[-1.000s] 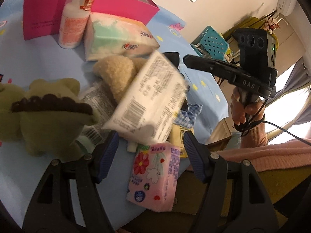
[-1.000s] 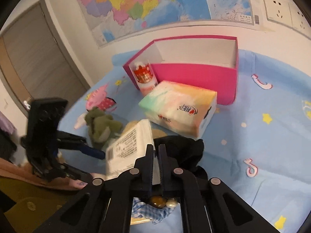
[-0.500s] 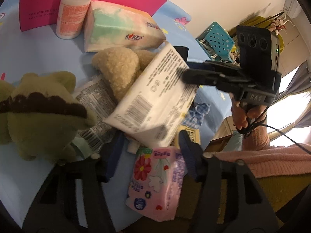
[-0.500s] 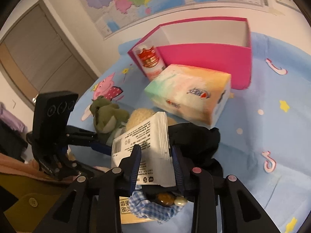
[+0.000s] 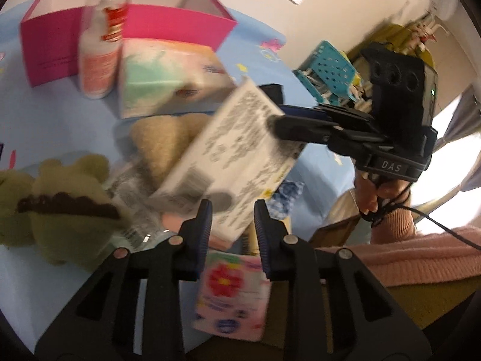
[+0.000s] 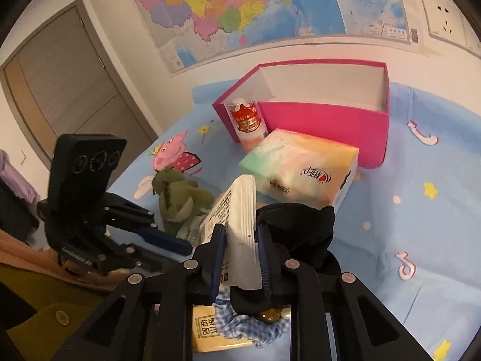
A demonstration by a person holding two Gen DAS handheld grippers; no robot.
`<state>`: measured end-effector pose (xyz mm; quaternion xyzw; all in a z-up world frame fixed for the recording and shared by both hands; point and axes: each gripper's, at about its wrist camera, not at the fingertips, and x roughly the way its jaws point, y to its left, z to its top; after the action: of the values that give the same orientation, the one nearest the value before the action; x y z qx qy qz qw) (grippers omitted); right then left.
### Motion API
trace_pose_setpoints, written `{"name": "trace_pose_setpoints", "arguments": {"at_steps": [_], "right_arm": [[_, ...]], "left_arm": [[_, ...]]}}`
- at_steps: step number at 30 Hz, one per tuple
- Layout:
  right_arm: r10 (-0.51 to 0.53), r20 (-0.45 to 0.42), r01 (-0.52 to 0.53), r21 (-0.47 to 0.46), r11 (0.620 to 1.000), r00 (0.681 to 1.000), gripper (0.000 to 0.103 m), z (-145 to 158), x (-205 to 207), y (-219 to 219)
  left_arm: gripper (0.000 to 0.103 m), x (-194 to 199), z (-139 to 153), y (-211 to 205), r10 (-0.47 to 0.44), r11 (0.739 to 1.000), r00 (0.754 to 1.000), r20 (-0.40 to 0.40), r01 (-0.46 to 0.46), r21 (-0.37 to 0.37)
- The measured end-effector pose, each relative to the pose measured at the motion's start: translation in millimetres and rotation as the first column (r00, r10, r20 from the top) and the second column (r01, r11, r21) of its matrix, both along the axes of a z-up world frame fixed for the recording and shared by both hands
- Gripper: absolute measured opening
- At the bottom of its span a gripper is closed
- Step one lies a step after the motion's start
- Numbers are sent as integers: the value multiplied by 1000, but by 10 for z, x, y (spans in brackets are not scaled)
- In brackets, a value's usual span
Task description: Organize soft objects
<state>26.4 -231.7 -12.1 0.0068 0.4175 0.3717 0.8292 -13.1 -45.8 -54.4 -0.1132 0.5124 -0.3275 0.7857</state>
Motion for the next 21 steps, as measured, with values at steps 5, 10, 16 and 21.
{"name": "trace_pose_setpoints", "arguments": {"at_steps": [5, 10, 16, 21], "right_arm": [[-53, -31, 54, 36, 998, 998, 21, -55, 102, -173], [-34, -37, 35, 37, 999, 999, 26, -82, 55, -170], [66, 35, -67, 21, 998, 997, 29, 71, -151, -25], [-34, -4, 34, 3, 999, 999, 32, -37, 22, -134]], "left_arm": [[44, -20, -58, 120, 21, 1000, 1000, -13, -21, 14], [47, -1, -254, 4, -30, 1000, 995, -95, 30, 2], [52, 55, -326, -45, -31, 999, 994, -100, 28, -27], [52, 35, -352, 33, -10, 999, 994, -106, 6, -45]]}}
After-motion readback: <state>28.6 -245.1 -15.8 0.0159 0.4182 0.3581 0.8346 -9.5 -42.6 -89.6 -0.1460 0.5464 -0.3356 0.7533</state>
